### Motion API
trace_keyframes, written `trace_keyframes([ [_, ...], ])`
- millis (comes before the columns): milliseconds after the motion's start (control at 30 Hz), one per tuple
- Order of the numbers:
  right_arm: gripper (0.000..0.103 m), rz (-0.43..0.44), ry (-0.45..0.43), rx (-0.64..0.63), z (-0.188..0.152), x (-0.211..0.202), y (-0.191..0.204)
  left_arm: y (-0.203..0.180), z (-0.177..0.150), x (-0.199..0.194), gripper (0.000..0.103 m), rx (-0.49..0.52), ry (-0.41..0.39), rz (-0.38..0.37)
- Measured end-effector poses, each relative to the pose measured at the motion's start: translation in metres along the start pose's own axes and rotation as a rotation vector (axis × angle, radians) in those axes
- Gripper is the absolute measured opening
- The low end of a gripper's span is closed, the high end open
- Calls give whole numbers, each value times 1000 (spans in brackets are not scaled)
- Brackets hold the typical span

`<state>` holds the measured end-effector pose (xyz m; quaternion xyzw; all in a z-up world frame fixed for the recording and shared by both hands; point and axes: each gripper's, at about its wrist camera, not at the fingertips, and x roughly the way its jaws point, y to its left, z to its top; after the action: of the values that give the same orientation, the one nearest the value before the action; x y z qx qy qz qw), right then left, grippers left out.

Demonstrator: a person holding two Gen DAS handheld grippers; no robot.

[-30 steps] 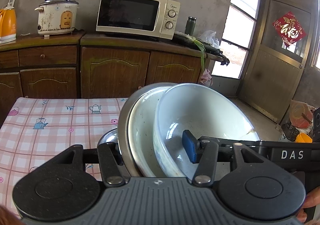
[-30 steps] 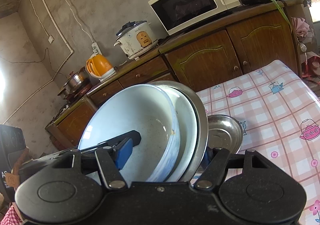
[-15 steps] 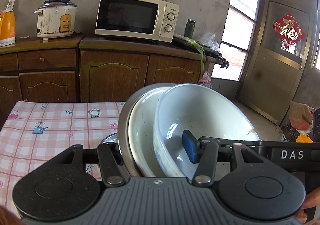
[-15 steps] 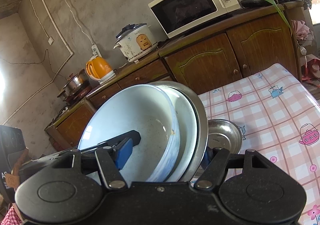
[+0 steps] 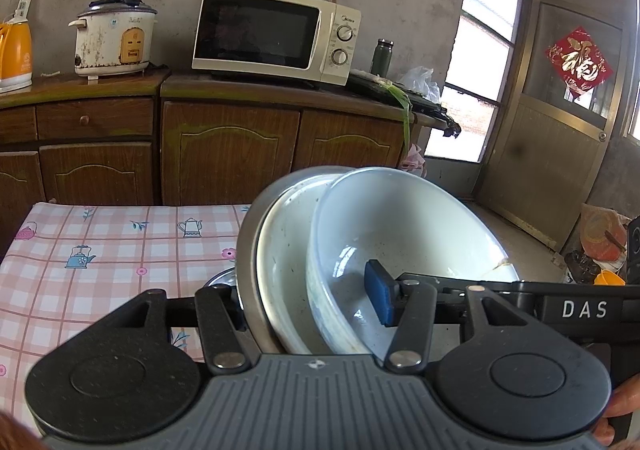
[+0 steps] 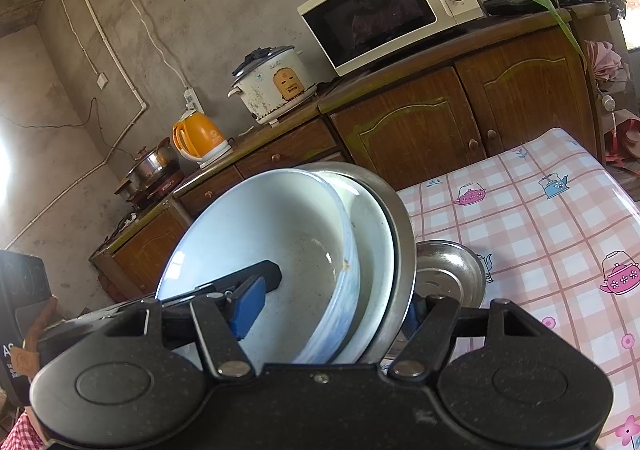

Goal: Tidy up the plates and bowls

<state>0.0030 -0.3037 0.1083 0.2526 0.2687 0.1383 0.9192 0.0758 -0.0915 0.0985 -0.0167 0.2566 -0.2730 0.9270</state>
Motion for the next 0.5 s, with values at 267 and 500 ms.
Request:
trace_keyframes([
  [267,82,0,0,-1,-1,0,0,-1,0,1,53,-1,1,-1],
  [500,82,-1,1,0,-1,0,0,0,0,6,53,-3,3,-4],
])
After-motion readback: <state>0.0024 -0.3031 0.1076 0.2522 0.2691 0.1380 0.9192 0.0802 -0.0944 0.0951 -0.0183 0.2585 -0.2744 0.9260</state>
